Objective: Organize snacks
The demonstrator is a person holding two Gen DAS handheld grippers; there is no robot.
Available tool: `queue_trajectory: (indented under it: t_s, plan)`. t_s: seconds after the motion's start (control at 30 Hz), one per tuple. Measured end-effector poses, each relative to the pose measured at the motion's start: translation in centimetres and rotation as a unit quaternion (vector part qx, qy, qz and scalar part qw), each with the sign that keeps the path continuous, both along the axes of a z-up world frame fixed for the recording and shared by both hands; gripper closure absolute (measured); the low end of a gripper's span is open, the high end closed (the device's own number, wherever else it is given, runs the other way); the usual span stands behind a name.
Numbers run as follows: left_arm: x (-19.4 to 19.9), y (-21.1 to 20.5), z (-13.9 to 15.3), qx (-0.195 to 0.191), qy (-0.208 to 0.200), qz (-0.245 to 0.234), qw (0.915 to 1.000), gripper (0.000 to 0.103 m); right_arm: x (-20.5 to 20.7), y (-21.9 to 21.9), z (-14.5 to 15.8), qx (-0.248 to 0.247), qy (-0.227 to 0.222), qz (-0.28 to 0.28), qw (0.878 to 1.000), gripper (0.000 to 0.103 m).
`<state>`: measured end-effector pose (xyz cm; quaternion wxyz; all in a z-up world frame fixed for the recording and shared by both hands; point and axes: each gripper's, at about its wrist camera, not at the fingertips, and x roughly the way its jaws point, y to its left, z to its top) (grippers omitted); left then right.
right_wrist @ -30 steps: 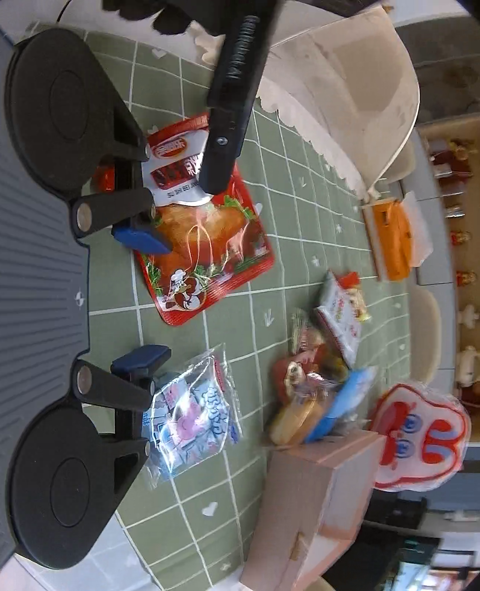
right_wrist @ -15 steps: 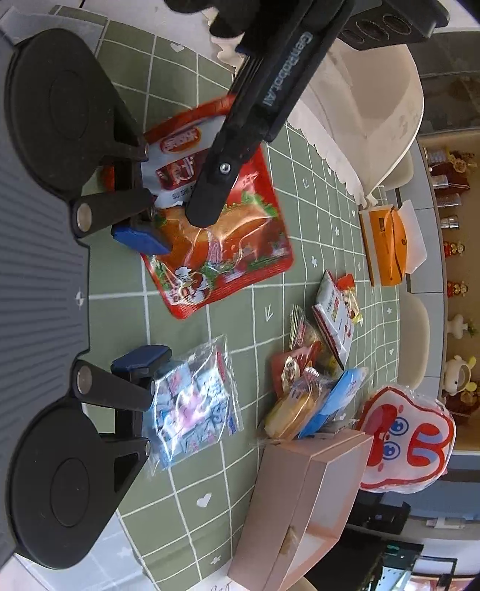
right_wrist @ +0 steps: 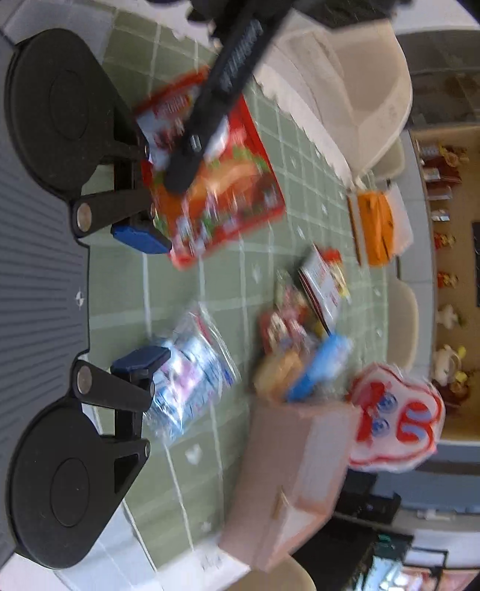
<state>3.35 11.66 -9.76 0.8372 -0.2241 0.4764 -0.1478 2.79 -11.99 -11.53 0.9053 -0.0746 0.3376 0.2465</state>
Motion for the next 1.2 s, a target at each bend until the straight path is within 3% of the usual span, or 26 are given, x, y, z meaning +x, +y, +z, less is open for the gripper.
queue_trajectory:
  t_s: [0.13,0.23,0.3,0.43,0.53,0.67,0.73,0.83,0.9,1.07,1.2]
  plan:
    - [-0.2,-0.5,0.2,0.0,-0.002,0.007,1.0,0.073,2.0,-0.9,0.5,-0.014,-0.02,-0.024,0.999,0.037]
    - [-0.7,-1.0,0.1,-0.007,0.003,0.007,1.0,0.073,3.1,-1.2,1.0,-0.022,-0.036,0.006,0.999,0.025]
    - [-1.1,-1.3,0.2,-0.01,0.003,0.008,0.9999,0.073,4.3,-1.4,0.9,-0.032,-0.037,0.037,0.998,0.024]
    - [-2.0,-1.1,0.6,-0.021,-0.004,0.028,0.9994,0.073,7.2,-2.1,-0.4,-0.016,0.035,0.067,0.997,0.022]
    - [-2.5,-0.6,1.1,-0.014,-0.009,0.048,0.9987,0.073,7.0,-1.6,-0.3,-0.013,0.046,0.068,0.997,0.021]
    - [-2.6,0.3,1.4,-0.006,-0.009,0.068,0.9976,0.073,5.1,-0.4,0.4,-0.002,0.063,0.117,0.991,0.022]
    - [-2.7,0.5,1.4,-0.003,-0.008,0.073,0.9973,0.073,4.4,0.3,0.7,-0.01,0.045,0.131,0.99,0.022]
    - [-2.8,0.7,1.5,-0.004,-0.007,0.074,0.9972,0.073,4.4,0.6,0.9,-0.041,-0.021,0.113,0.993,0.022]
    - [-2.9,0.6,1.5,-0.006,-0.007,0.072,0.9974,0.073,5.4,0.0,0.7,-0.045,-0.026,0.098,0.994,0.022]
    - [-3.6,0.6,1.2,-0.011,-0.003,0.073,0.9973,0.073,9.5,-2.5,-0.5,0.011,0.086,0.052,0.995,0.022]
    - [-3.6,0.9,1.2,-0.014,-0.003,0.082,0.9965,0.075,7.8,-2.7,-0.5,0.028,0.09,0.068,0.993,0.022]
